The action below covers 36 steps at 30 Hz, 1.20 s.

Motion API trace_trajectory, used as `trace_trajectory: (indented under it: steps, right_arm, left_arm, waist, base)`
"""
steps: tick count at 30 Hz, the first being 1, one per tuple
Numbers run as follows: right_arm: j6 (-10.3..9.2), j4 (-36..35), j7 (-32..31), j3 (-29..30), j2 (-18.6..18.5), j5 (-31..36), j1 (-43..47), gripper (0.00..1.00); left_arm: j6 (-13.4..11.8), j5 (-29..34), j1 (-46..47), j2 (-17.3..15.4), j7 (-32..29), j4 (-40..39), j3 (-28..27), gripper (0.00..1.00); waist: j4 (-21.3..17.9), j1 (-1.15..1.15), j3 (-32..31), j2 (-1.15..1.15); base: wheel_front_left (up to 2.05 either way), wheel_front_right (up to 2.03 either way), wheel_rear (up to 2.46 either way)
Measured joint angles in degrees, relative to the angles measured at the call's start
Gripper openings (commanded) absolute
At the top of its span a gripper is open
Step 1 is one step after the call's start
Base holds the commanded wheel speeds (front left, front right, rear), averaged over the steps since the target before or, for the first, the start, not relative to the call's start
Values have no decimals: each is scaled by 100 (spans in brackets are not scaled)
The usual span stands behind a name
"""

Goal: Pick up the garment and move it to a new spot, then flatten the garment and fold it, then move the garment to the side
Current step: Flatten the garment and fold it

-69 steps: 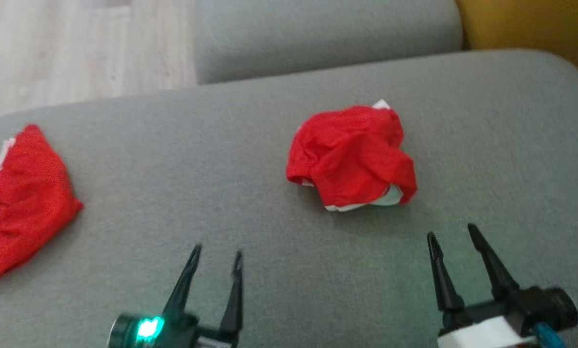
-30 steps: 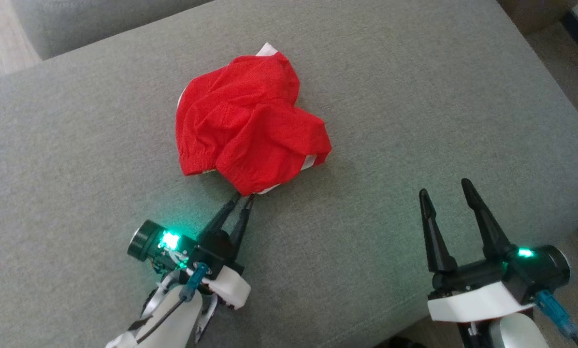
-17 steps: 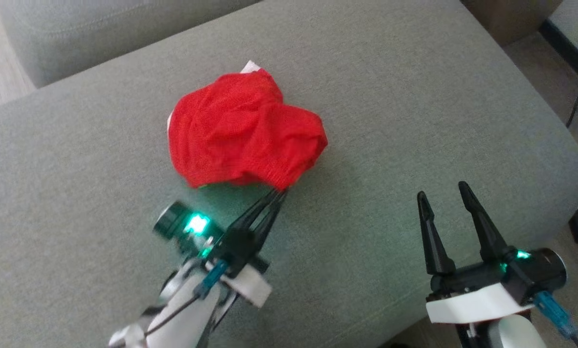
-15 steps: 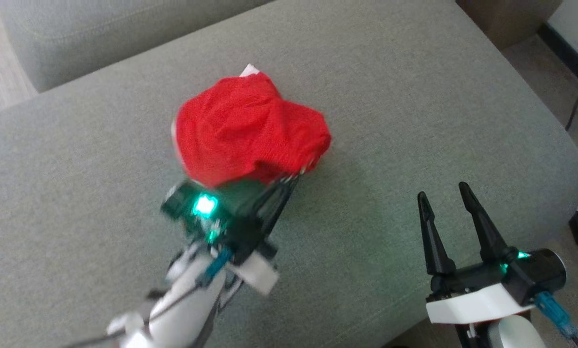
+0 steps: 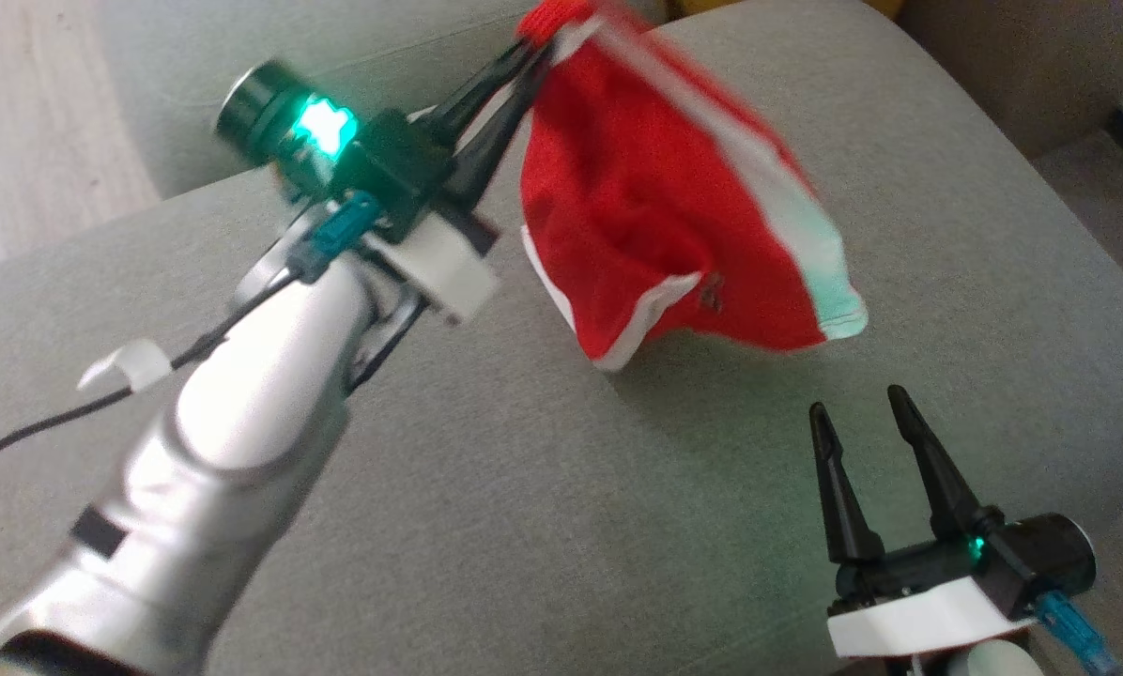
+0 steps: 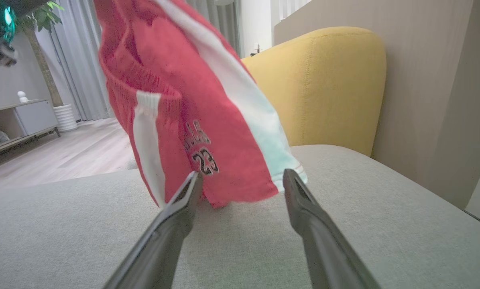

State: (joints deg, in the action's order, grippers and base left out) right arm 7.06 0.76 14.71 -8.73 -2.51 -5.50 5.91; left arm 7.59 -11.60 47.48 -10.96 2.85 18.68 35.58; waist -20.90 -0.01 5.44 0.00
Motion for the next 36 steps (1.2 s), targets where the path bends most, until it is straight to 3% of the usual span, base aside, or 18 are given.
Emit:
trace_trajectory:
  steps: [6, 12, 23, 32, 33, 36]
  right_arm:
    - [-1, 146, 0, 7, 0, -53, 8, 100]
    - [-1, 984, -1, 408, 0, -203, -155, 100]
    - [-1, 3336, -2, 565, -7, -1031, -1891, 100]
    - [-1, 4912, -2, 47, -25, -1652, -3076, 100]
    - [-1, 5103, -2, -66, -26, -1729, -3177, 98]
    - [-1, 5502, 10, -387, -80, -2045, -3454, 43]
  left_arm:
    - [-1, -870, -611, -734, -626, 426, 687, 0]
    - [-1, -1282, -777, -1235, -578, 554, 989, 0]
    - [-1, -1466, -378, -1290, -478, 522, 1400, 0]
    - [-1, -1560, -72, -1305, -377, 398, 1663, 0]
    - [-1, -1572, -51, -1307, -377, 385, 1679, 0]
    - [-1, -1616, -14, -1311, -375, 376, 1730, 0]
  waist:
    - [285, 0, 33, 0]
    - [609, 1, 219, 0]
    - [978, 1, 489, 0]
    - [1102, 2, 745, 0]
    - [1116, 2, 767, 0]
    - [1164, 1, 812, 0]
  base:
    - [0, 0, 0]
    - [0, 0, 0]
    - [0, 0, 0]
    - [0, 0, 0]
    - [0, 0, 0]
    - [0, 0, 0]
